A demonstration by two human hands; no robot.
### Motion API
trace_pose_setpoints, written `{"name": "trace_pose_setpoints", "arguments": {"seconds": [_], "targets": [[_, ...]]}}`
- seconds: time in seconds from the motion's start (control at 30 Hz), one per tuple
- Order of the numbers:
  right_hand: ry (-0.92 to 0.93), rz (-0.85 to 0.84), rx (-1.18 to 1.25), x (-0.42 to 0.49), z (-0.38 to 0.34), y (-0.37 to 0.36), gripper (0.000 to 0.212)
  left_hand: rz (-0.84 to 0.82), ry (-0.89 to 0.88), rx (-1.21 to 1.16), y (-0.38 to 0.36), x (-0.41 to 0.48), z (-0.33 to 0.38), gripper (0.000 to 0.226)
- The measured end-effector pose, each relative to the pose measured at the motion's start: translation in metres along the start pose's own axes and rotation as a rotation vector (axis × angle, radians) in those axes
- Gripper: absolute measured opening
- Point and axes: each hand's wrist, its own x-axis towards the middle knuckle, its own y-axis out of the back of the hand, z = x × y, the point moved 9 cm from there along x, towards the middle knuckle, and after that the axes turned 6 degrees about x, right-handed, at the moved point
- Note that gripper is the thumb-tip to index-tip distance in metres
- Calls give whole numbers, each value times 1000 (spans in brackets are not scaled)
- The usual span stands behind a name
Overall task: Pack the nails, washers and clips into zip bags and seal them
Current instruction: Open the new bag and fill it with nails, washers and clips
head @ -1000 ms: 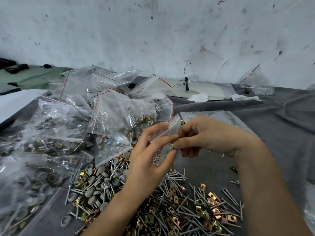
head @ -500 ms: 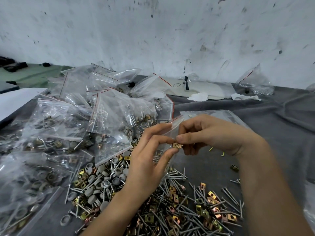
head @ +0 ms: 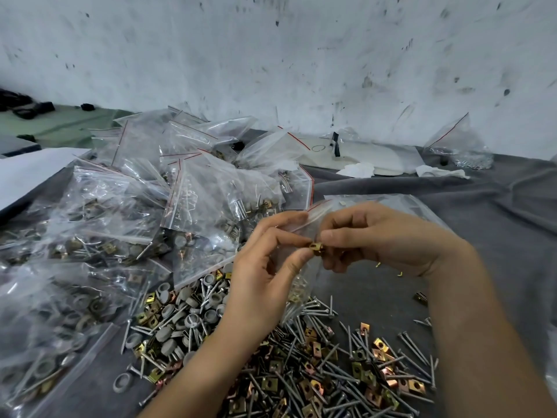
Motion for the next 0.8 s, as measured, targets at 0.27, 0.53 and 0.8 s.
{"name": "trace_pose_setpoints", "arguments": {"seconds": [0.27, 0.53, 0.8], "targets": [[49, 38, -147, 0, -12, -3, 21, -2, 47, -4, 3, 3, -2, 9], [-26, 22, -94, -2, -2, 1, 24, 35, -50, 76, 4, 1, 8, 8], [-66, 44, 70, -3, 4, 7, 12, 82, -109, 98, 6, -1, 13, 8]]}}
